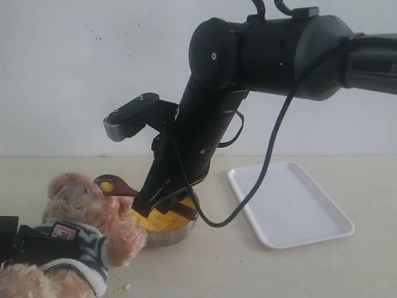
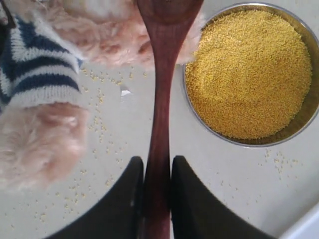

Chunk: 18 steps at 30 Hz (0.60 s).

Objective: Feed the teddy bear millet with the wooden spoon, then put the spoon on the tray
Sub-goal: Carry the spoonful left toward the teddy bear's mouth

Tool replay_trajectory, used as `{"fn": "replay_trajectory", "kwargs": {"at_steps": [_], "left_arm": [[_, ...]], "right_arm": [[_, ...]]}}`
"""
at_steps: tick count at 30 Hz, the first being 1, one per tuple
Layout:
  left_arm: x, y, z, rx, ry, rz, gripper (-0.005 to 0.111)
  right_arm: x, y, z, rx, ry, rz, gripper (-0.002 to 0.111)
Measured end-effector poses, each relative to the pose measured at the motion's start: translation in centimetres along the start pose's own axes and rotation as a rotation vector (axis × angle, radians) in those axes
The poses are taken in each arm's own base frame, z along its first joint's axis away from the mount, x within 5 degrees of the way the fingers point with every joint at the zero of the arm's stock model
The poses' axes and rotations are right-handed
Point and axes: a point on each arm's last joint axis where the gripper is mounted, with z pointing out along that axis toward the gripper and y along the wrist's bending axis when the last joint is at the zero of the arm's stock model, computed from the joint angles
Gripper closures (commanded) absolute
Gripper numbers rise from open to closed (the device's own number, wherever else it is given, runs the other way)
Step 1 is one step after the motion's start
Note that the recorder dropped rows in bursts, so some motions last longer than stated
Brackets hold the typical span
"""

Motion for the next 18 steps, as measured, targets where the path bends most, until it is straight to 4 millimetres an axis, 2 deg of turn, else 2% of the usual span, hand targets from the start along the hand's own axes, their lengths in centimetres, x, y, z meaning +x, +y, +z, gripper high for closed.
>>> {"fn": "replay_trajectory", "kwargs": {"at_steps": [18], "left_arm": [[-0.1,0.4,0.0,-0.039,-0.011,0.001,0.103]], "right_arm": [[-1.0,1.9,0.3,-0.004,-0.028,-0.049,0.109]]}}
